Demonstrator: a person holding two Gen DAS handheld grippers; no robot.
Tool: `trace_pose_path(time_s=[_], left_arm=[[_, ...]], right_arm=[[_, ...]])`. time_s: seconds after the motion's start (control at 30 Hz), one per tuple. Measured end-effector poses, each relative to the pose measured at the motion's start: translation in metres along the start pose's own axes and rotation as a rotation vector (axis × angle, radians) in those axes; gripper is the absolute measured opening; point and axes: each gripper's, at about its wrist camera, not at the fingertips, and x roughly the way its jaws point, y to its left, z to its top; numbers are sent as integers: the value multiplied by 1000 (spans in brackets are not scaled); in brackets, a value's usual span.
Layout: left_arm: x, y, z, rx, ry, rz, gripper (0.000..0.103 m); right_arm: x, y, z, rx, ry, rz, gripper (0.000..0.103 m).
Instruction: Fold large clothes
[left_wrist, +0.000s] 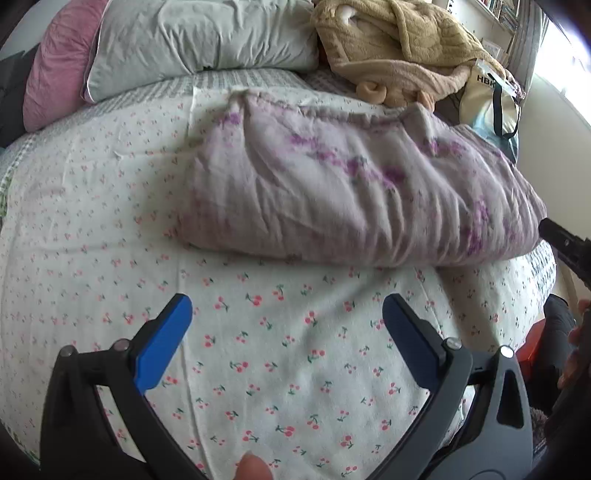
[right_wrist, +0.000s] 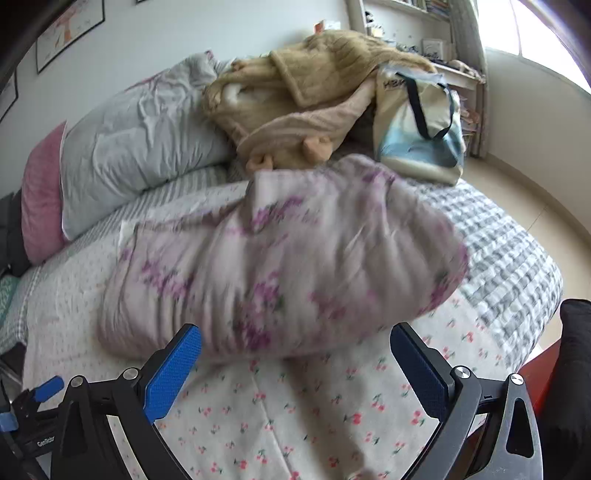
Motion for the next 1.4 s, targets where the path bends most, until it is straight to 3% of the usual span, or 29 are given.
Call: trace_pose_path(time_s=[0.23, 0.53, 1.4], left_arm=[[11, 3, -22, -37, -23, -10, 102], [21, -4, -20, -19, -6, -27, 102], [24, -3, -19, -26, 11, -32, 102]], right_arm=[[29, 12, -40, -46, 36, -79, 103], [47, 17, -49, -72, 111, -140, 103], [52, 20, -53, -83, 129, -138, 103]])
